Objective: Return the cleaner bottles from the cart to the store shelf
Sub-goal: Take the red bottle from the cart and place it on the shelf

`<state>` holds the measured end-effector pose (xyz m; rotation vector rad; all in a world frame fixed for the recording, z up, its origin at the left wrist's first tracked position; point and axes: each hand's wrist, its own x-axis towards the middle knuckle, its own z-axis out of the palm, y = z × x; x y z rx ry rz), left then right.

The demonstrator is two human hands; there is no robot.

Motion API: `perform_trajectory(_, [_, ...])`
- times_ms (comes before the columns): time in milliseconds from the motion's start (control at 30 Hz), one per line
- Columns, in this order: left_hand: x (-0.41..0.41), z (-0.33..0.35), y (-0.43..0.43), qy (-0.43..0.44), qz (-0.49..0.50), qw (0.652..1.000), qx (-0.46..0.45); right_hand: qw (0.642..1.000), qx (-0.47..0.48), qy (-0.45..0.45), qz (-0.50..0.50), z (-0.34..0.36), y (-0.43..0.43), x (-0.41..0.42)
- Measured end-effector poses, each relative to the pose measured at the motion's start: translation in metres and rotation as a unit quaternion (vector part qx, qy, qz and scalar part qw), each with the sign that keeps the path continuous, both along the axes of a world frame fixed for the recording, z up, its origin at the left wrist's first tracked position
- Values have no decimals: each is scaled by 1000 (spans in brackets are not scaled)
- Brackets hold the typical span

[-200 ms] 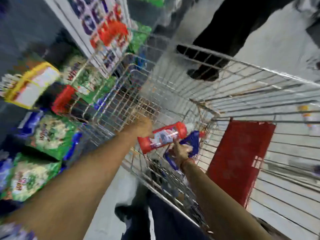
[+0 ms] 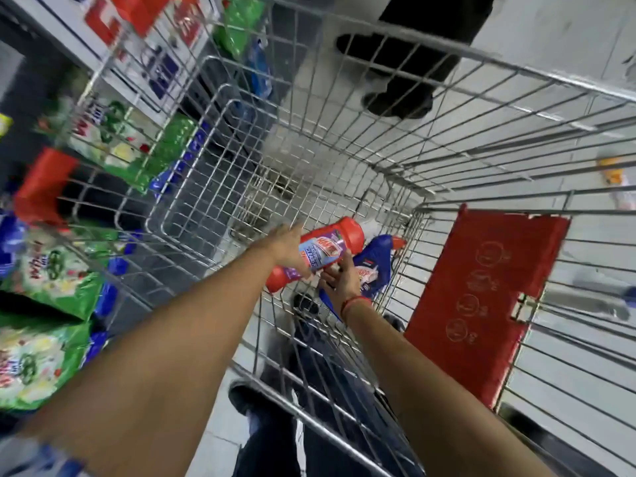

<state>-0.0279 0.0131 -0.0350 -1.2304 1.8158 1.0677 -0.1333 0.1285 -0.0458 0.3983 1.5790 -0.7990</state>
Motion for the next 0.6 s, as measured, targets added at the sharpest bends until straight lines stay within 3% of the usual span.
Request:
perform_trajectory(233, [14,-41,29,-1,58,992,-108,991,-51,-36,-114,-29,-16,7])
perform_trajectory(433, [18,-35,18,46,175,983,-20,993,-73,-38,-89,-28,-41,3])
perform_trajectory(600, [12,-1,10,167,316,926,121,991,-129,-25,-27,13,-66,-9])
